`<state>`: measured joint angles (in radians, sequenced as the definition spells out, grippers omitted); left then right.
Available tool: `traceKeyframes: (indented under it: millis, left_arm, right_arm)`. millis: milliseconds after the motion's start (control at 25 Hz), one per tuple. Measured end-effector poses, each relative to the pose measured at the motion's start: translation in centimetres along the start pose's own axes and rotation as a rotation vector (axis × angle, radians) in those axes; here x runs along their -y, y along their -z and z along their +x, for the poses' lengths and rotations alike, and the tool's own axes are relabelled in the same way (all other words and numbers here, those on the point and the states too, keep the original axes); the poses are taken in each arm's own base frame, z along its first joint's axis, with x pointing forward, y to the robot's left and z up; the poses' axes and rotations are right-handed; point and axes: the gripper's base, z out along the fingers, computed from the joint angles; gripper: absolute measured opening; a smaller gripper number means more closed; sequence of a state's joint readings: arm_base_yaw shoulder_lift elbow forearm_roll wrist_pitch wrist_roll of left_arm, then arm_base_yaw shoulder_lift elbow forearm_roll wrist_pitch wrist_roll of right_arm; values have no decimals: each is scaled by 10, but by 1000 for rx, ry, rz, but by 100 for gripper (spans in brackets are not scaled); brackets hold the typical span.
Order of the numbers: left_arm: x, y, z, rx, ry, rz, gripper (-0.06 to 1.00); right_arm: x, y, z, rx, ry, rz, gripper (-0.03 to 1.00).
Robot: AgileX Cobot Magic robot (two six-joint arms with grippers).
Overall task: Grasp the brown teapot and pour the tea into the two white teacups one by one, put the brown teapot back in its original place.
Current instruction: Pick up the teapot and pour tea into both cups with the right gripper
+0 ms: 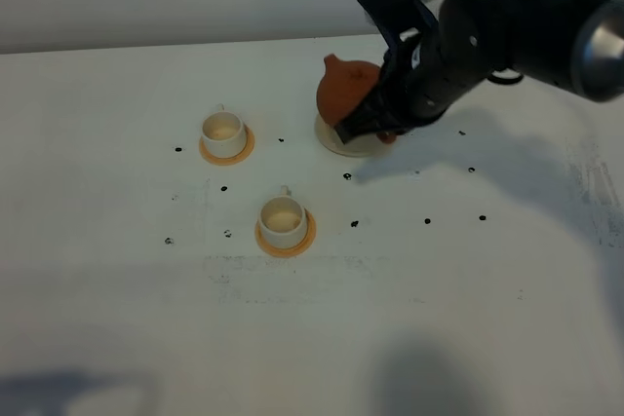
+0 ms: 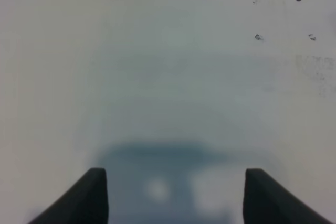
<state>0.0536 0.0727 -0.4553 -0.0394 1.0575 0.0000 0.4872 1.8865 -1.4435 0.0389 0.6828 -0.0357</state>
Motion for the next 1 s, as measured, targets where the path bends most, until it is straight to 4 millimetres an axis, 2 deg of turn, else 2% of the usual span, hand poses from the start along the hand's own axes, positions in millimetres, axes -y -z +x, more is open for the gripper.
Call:
traceKeyframes:
  millis: [280,440,720,1000]
  left_arm:
    - [0,0,0,0,0,0,55]
    - [0,0,0,0,0,0,55]
    - [0,0,0,0,0,0,55]
    - [0,0,0,0,-6,0,55]
  right_arm:
    - [-17,12,39,7,45,-15,11]
    - [-26,12,52,-14,112,-6,11]
    - [-46,10,59,-28,237,6,11]
    - [-54,10,61,-24,292,38,11]
